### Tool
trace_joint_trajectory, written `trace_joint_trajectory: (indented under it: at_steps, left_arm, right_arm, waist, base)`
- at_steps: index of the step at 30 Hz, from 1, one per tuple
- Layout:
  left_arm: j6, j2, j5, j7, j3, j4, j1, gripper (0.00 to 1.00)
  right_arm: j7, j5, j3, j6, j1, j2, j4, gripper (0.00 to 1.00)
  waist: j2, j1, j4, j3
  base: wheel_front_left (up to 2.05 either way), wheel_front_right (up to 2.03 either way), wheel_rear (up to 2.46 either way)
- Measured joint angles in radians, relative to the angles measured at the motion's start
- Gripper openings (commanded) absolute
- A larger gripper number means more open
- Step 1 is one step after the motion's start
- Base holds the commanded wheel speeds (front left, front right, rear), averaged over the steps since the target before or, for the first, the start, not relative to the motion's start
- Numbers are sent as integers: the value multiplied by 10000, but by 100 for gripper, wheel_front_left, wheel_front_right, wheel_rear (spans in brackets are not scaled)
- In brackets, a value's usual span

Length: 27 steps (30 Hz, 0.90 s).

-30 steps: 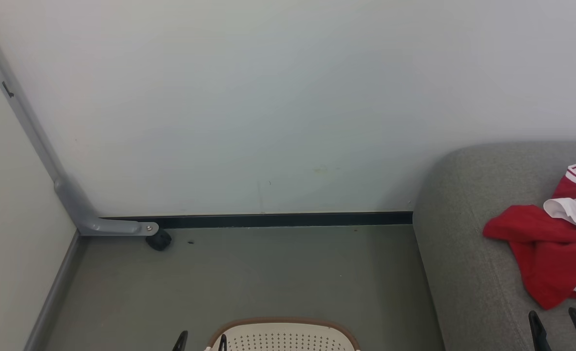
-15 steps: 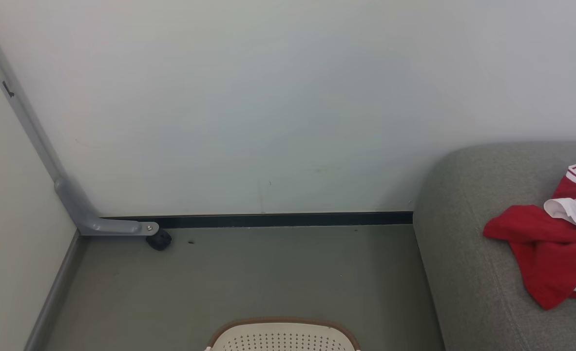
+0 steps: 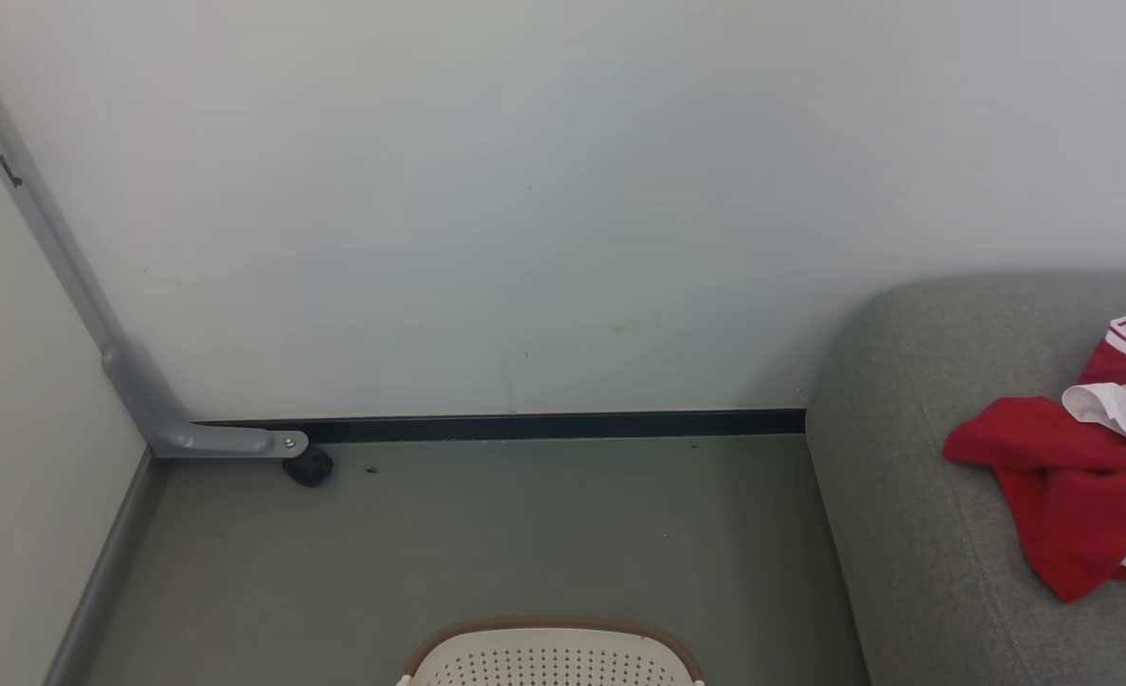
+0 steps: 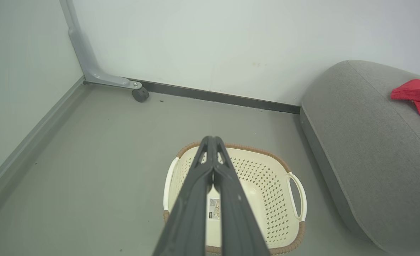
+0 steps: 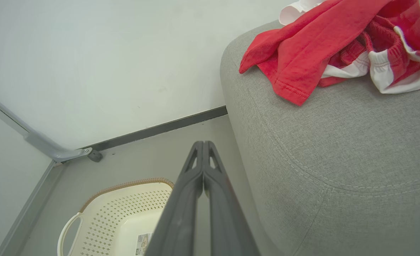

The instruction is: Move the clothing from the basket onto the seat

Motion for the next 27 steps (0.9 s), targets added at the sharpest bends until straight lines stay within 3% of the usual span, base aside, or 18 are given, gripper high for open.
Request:
trace_joint_trajectory:
  at_steps: [27]
  left_arm:
    - [-708, -29, -4004, 880, 1154, 173, -707, 0]
  right_arm:
    - [1053, 3162, -1221, 694, -968, 930, 560, 0]
  waist:
    - [0, 0, -49, 104]
  base:
    - [0, 0, 0]
